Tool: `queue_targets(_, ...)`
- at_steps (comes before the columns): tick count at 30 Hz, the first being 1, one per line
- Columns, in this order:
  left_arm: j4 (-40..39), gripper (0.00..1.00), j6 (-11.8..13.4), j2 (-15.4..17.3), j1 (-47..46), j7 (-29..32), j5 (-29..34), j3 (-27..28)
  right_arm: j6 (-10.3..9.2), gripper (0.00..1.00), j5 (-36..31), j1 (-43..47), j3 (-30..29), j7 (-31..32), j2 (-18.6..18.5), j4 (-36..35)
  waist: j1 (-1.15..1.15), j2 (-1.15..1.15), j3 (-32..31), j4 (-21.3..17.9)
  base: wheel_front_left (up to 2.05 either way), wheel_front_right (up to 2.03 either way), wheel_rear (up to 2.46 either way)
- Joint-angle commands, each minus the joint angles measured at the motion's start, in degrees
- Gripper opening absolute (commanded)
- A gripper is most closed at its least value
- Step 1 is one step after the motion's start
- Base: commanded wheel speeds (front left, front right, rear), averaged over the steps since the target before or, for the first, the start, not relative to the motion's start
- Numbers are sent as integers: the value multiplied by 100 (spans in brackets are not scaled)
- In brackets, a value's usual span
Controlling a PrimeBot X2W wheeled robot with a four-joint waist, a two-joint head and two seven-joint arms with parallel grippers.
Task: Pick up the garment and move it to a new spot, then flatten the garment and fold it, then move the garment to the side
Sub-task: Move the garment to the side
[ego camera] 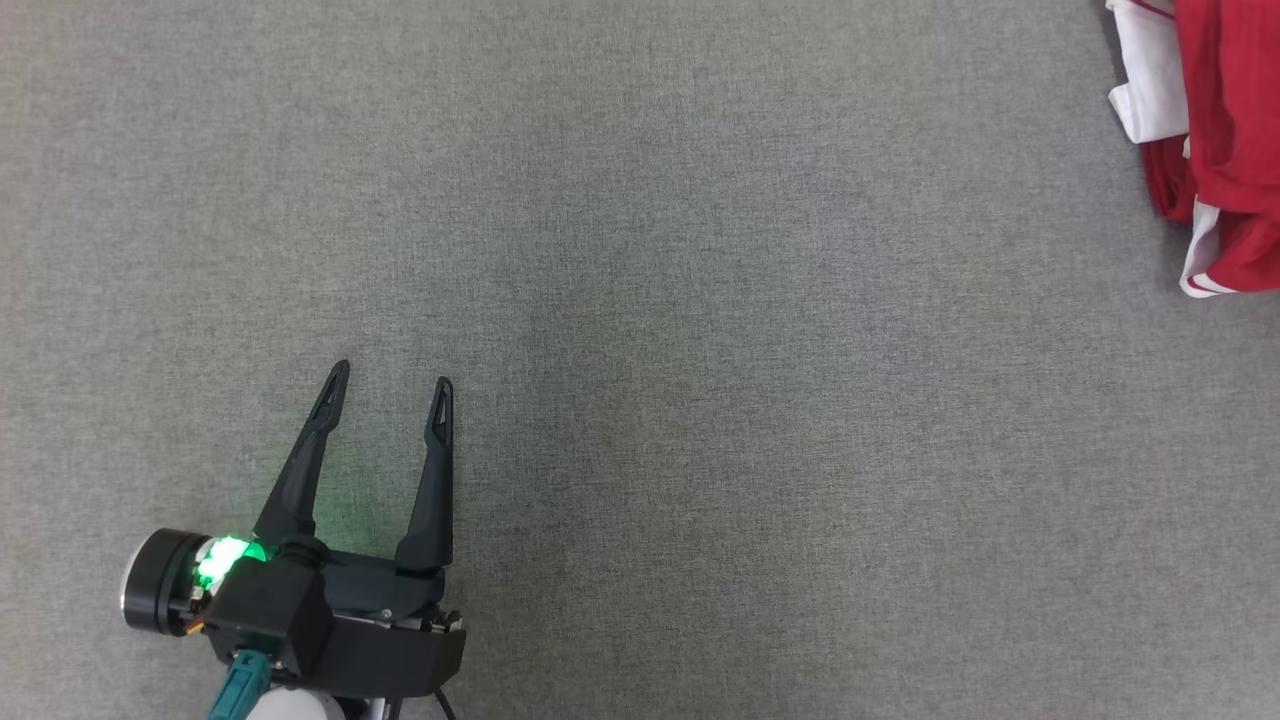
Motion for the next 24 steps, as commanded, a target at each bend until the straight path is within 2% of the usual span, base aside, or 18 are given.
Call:
queue_targets(1, -27, 100, -17, 11, -49, -13, 53, 5, -12, 0, -42, -45, 9, -2, -16, 26, 0, 0, 15, 2, 0, 0, 0)
queue_targets(2, -28, 100, -17, 8, -55, -13, 55, 10, -12, 0, -61, -81, 8, -10, 2, 53, 0, 0, 27, 4, 0, 0, 0)
queue_targets(3, -28, 100, -18, 6, -58, -13, 60, 11, -12, 6, -106, -111, 5, -25, 19, 79, 0, 0, 36, 5, 0, 0, 0)
queue_targets(4, -26, 100, -17, 4, -58, -13, 62, 17, -12, 76, -122, -108, 5, -51, 37, 96, 0, 0, 43, 6, 0, 0, 0)
queue_targets(5, -23, 100, -16, 2, -57, -13, 59, 27, -12, 100, -118, -111, 7, -47, 52, 139, 0, 0, 46, 7, 0, 0, 0)
queue_targets(12, 69, 100, 22, -26, -25, -13, -8, 73, -12, 100, -154, -234, 7, -224, 140, 569, 0, 0, -70, 17, 0, 0, 0)
queue_targets(16, 124, 100, 31, -37, 12, -13, -71, 111, -13, 100, 272, -335, -208, -747, 304, 891, 0, 0, -231, 10, 0, 0, 0)
queue_targets(19, 182, 100, 58, -47, 127, -13, -127, 142, -12, 100, 309, -266, -296, -1273, 553, 1125, 0, 0, -428, -7, 0, 0, 0)
queue_targets(24, 235, 100, 147, -61, 355, -14, -224, 174, -12, 100, 733, 147, -868, -2134, 1190, 1650, 0, 0, -828, -43, 0, 0, 0)
